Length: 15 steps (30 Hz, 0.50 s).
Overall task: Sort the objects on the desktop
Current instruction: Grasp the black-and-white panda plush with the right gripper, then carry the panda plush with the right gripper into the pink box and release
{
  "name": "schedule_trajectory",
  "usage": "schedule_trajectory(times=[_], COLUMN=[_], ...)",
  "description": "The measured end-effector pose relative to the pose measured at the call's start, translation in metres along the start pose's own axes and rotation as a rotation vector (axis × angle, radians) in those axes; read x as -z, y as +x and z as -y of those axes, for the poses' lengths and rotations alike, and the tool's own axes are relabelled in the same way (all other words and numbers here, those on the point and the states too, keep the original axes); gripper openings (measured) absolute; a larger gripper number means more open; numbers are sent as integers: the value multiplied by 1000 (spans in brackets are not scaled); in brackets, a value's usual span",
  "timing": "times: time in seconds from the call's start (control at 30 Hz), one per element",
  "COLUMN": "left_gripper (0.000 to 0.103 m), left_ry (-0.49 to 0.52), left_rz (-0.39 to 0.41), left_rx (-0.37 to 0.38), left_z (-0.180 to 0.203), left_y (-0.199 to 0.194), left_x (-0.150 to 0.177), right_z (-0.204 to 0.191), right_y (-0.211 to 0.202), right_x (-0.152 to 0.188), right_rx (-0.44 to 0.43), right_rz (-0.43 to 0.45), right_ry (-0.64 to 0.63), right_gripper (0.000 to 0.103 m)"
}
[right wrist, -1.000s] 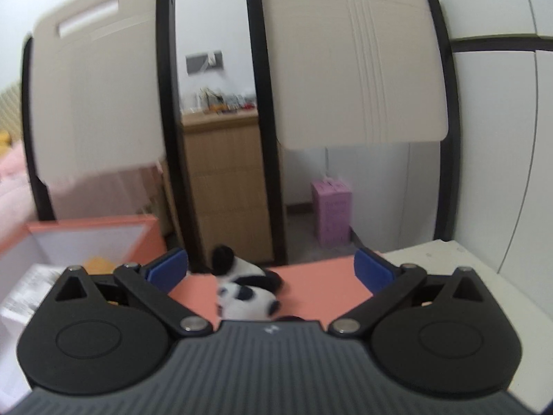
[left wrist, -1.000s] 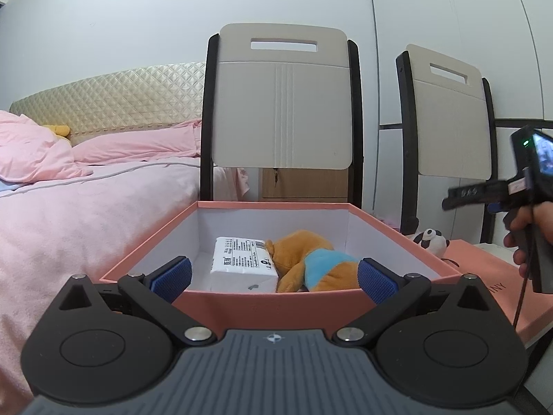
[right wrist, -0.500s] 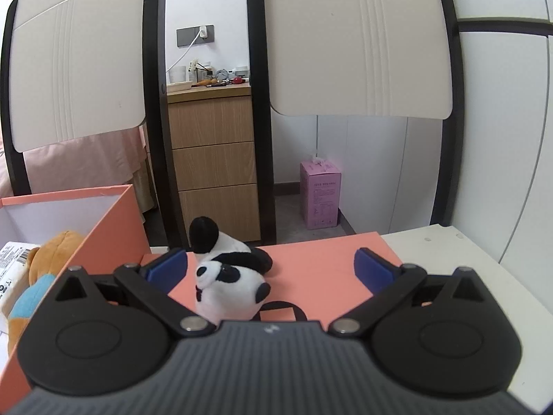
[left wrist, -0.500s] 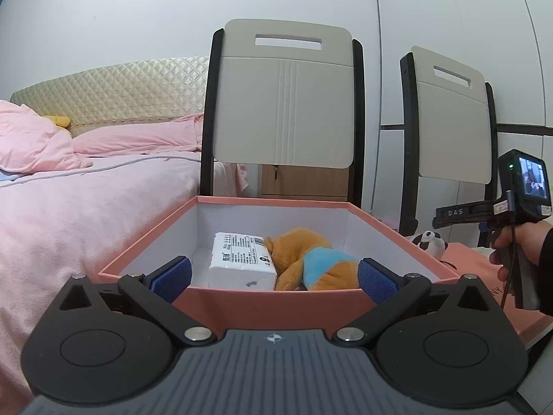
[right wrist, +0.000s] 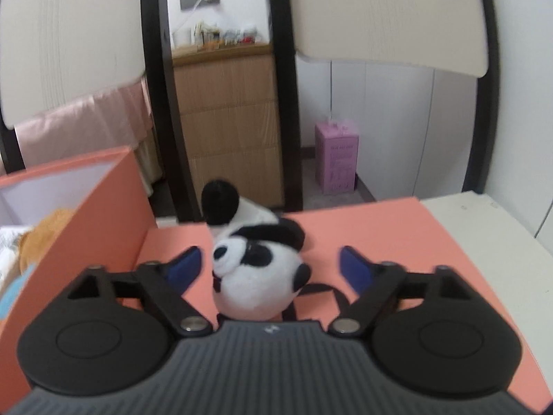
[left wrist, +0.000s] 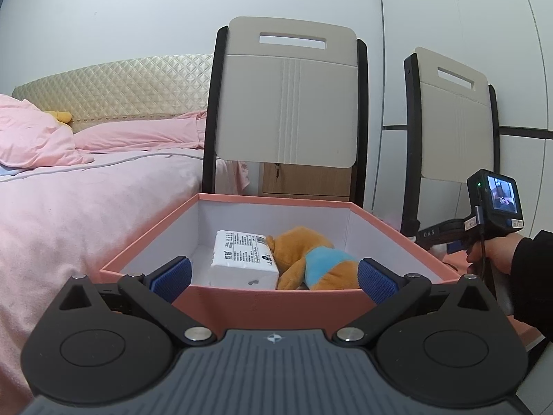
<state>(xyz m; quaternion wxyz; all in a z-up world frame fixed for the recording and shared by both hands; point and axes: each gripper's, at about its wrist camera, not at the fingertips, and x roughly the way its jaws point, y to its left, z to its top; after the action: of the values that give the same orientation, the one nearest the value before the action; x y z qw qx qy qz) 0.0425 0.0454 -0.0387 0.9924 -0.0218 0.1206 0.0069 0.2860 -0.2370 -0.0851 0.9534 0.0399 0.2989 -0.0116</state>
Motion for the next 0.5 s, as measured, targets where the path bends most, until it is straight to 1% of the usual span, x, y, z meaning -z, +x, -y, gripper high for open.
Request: schedule_trajectory(times=[0.03, 0.07, 0.17, 0.3, 0.43, 0.5], left_gripper=[103, 103, 103, 103, 103, 103], left_ry=[0, 0, 23, 26, 31, 31], left_rz=[1, 2, 16, 20, 23, 20], left_rx=[-2, -5, -36, -28, -38, -39], left_z=[0, 0, 3, 4, 5, 5], left_y=[0, 0, -1, -2, -3, -3], left_x=[0, 0, 1, 1, 1, 1], right_z=[-1, -1, -6, -7, -10, -16], right_y=[2, 2, -5, -28, -64, -85], right_x=[0, 1, 1, -3, -12, -18], right_rx=[-5, -9, 11, 2, -51, -96], right_rz=[-5, -5, 6, 62, 144, 187], right_ry=[2, 3, -9, 3, 15, 21], right_gripper=[60, 56, 55, 55, 54, 54])
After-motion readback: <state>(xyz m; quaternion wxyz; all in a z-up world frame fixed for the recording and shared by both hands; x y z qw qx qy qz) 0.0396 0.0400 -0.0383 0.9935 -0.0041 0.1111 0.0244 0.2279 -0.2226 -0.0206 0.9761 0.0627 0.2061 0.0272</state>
